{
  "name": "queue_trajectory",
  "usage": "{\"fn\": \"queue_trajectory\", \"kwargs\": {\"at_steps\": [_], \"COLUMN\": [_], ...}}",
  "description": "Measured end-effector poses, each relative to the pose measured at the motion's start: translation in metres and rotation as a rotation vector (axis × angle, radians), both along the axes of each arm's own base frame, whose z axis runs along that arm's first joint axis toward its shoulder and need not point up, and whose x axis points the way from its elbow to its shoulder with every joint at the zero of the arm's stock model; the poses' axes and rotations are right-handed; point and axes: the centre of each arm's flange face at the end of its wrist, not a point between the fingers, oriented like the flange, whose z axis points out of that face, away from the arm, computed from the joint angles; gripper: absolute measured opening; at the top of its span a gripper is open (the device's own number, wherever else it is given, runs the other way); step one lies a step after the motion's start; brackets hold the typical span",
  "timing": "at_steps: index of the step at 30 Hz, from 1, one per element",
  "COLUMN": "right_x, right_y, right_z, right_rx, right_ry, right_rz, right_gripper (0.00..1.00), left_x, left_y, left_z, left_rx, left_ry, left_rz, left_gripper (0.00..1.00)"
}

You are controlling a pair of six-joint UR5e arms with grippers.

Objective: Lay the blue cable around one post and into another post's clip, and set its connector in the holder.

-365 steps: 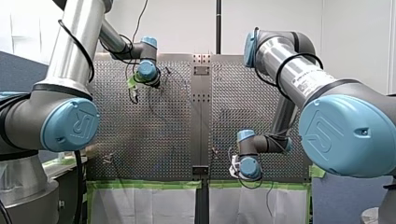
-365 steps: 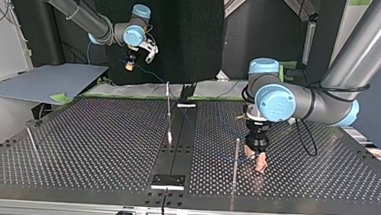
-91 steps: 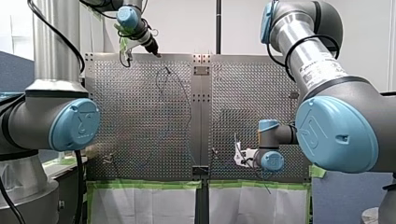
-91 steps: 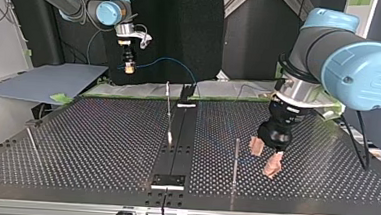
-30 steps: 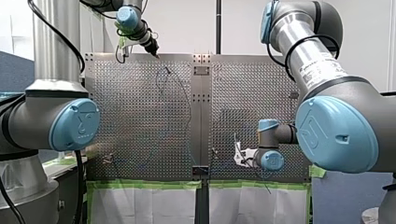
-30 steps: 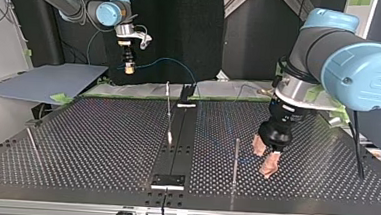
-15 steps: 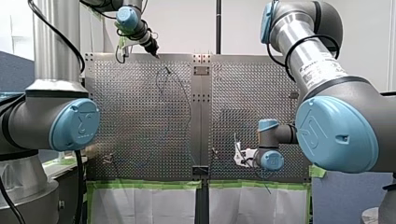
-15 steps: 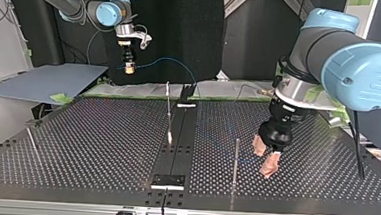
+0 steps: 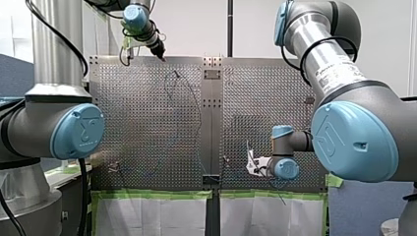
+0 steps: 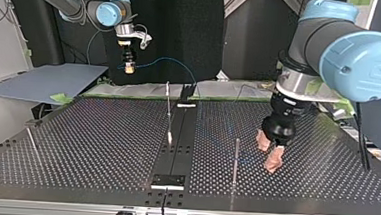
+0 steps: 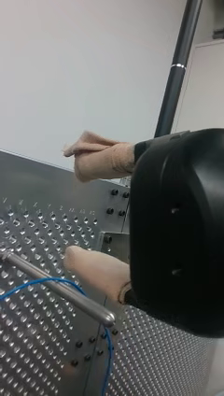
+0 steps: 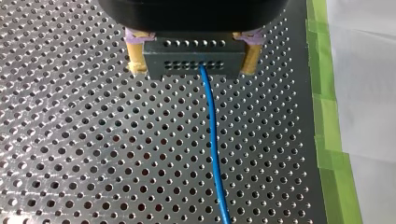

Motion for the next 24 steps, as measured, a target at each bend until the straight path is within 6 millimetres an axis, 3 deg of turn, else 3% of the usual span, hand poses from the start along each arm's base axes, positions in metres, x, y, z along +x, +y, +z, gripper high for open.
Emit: {"fn": "queue_trajectory", "kwargs": {"at_steps": [15,19,24], "right_x": [0.004,0.005,0.005], "right_y": [0.004,0.005,0.006], "right_z": [0.000,0.000,0.000], "right_rx": [0.002,0.000,-0.004], "right_ry": [0.015,0.017,0.036], "right_rz": [0.002,0.003,0.008], "right_gripper": [0.00,0.00,0.00], "left_x": [-0.053,-0.056,-0.051], "left_y": [-0.019,-0.029,-0.045], "left_z": [0.002,-0.012,-0.044], "left_rx": [0.062,0.067,0.046], "left_ry": [-0.106,-0.103,-0.062], "left_rz": [-0.063,-0.086,-0.091], "left_gripper": [1.00,1.00,1.00]}}
